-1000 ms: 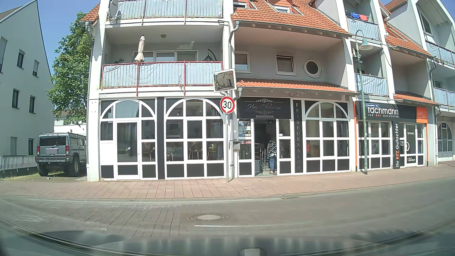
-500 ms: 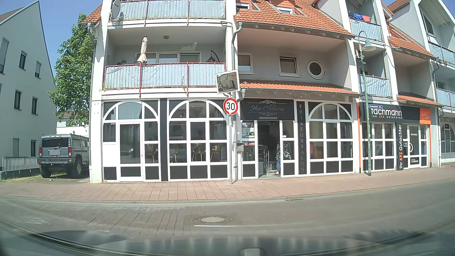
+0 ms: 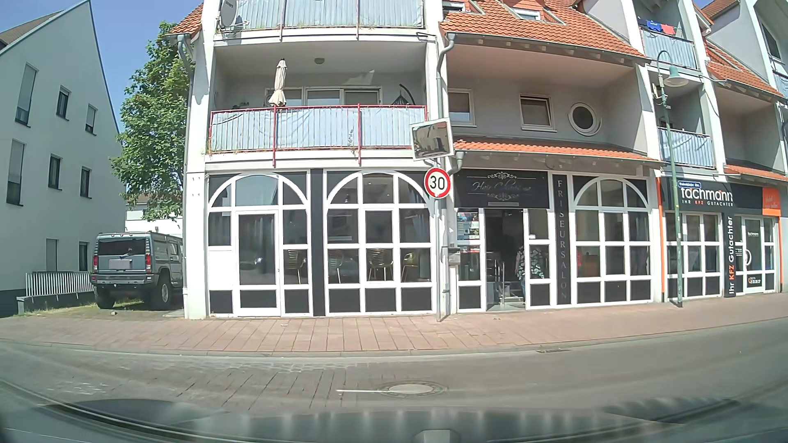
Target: Follow the waypoints while adhering to traffic rules and regulations
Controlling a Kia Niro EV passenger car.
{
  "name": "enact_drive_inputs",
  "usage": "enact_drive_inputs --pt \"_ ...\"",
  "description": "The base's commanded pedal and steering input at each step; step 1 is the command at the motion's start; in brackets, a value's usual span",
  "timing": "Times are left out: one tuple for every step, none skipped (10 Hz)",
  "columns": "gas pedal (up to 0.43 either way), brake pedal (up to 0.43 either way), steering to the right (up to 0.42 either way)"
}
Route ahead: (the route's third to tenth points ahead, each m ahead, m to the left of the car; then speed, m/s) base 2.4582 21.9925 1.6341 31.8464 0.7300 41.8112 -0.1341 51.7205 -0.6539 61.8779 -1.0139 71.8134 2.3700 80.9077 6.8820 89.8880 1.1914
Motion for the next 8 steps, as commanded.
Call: enact_drive_inputs --pt "0.331 0.000 -0.777" --pt "0.331 0.000 -0.776" --pt "0.331 0.000 -0.774" --pt "0.319 0.000 -0.771" --pt "0.319 0.000 -0.766" --pt "0.319 0.000 -0.761" --pt "0.311 0.000 -0.759" --pt "0.311 0.000 -0.759"
